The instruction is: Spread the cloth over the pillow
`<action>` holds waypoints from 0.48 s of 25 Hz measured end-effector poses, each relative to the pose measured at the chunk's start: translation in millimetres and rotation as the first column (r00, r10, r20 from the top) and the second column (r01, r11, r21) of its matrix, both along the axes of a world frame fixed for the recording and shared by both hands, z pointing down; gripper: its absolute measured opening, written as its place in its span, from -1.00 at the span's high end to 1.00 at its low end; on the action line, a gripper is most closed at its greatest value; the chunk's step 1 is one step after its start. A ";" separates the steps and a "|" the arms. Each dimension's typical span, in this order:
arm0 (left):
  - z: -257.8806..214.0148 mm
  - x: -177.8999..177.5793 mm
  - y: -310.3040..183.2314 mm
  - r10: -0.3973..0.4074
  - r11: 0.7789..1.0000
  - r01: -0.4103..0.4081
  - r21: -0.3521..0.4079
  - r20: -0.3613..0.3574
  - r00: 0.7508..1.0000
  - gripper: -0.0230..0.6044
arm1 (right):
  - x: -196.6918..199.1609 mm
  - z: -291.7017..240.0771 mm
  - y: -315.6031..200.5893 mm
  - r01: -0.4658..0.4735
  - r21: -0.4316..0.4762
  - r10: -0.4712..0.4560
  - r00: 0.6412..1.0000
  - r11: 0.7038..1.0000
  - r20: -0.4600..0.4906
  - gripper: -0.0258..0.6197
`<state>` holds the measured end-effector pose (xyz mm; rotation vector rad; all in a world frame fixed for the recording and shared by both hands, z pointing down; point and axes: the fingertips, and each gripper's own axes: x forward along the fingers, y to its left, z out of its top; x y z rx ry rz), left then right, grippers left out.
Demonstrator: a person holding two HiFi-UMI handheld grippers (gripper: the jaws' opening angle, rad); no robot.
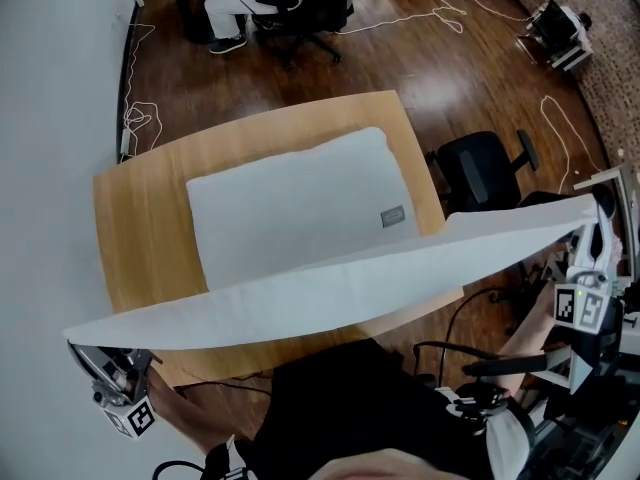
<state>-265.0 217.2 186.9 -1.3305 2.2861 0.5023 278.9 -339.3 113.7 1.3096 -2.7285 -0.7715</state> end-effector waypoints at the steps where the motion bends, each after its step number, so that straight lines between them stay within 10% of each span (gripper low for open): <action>1: -2.0 -4.6 -4.3 0.015 1.000 -0.015 0.005 0.005 1.000 0.86 | -8.5 -5.8 -5.0 0.016 0.013 -0.016 1.000 1.000 -0.005 0.90; 7: -5.4 -62.7 -41.8 0.008 0.999 -0.007 -0.052 0.018 1.000 0.86 | -79.5 -17.3 -53.3 0.148 0.037 -0.149 0.989 0.988 0.007 0.90; 12: 81.1 -155.3 -122.1 -0.011 0.972 -0.009 -0.235 -0.085 0.996 0.86 | -156.5 70.8 -171.4 0.180 -0.070 -0.181 0.983 0.981 -0.014 0.90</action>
